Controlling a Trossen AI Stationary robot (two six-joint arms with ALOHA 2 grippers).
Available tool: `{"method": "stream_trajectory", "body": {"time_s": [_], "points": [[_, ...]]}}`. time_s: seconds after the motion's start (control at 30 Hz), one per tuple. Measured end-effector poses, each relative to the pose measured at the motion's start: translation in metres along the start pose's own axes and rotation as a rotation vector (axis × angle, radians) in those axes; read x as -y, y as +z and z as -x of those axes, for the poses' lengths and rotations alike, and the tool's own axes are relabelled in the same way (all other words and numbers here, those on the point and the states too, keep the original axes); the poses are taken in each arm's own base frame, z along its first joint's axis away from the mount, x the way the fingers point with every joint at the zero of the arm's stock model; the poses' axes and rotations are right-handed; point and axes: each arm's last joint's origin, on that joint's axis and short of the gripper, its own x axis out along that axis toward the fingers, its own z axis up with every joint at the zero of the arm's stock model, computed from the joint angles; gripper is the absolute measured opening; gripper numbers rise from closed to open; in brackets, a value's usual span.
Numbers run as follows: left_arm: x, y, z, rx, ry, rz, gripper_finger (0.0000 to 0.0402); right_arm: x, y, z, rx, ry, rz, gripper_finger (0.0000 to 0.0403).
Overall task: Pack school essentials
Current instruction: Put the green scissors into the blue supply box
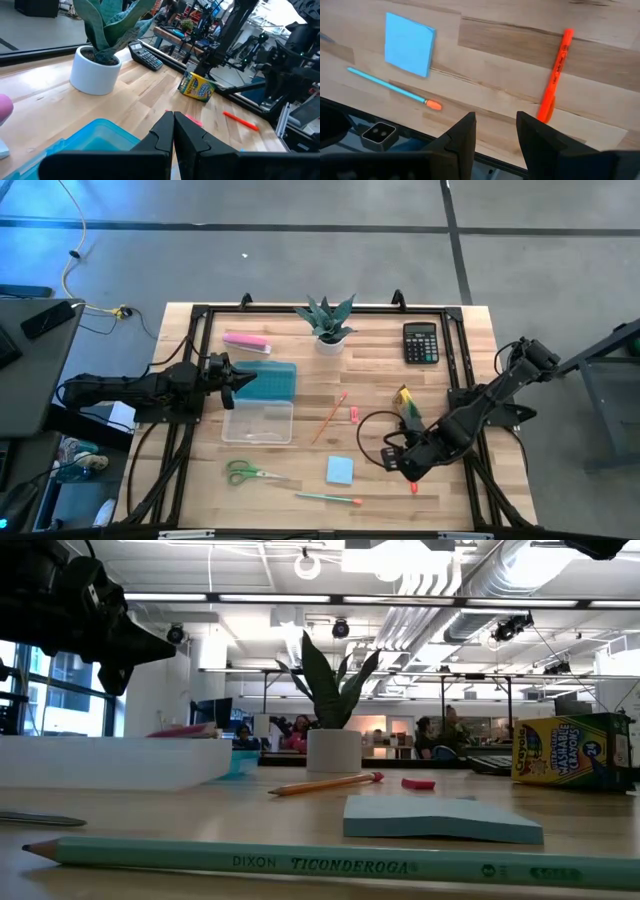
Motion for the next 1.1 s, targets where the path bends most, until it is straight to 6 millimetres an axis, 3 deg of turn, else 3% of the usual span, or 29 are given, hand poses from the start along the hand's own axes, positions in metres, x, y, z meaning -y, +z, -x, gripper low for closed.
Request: {"method": "stream_trajectory", "body": {"time_s": [0.43,0.63,0.83,1.1], "points": [[0.001,-0.001,0.000,-0.020,-0.041,0.027,0.0001,0.007,-0.017,0.001,-0.023,0.008,-0.014,0.0133],[0.003,0.002,0.000,-0.006,-0.074,0.016,0.0002,0.004,-0.018,0.003,0.076,0.099,0.004,0.0133],[0.003,0.002,0.000,0.004,-0.078,0.014,0.0016,-0.009,0.005,0.019,0.409,0.237,0.133,0.0133],[0.004,0.002,0.000,-0.002,-0.091,0.014,0.0039,-0.001,0.043,0.039,0.651,0.111,0.290,0.0133]]}}
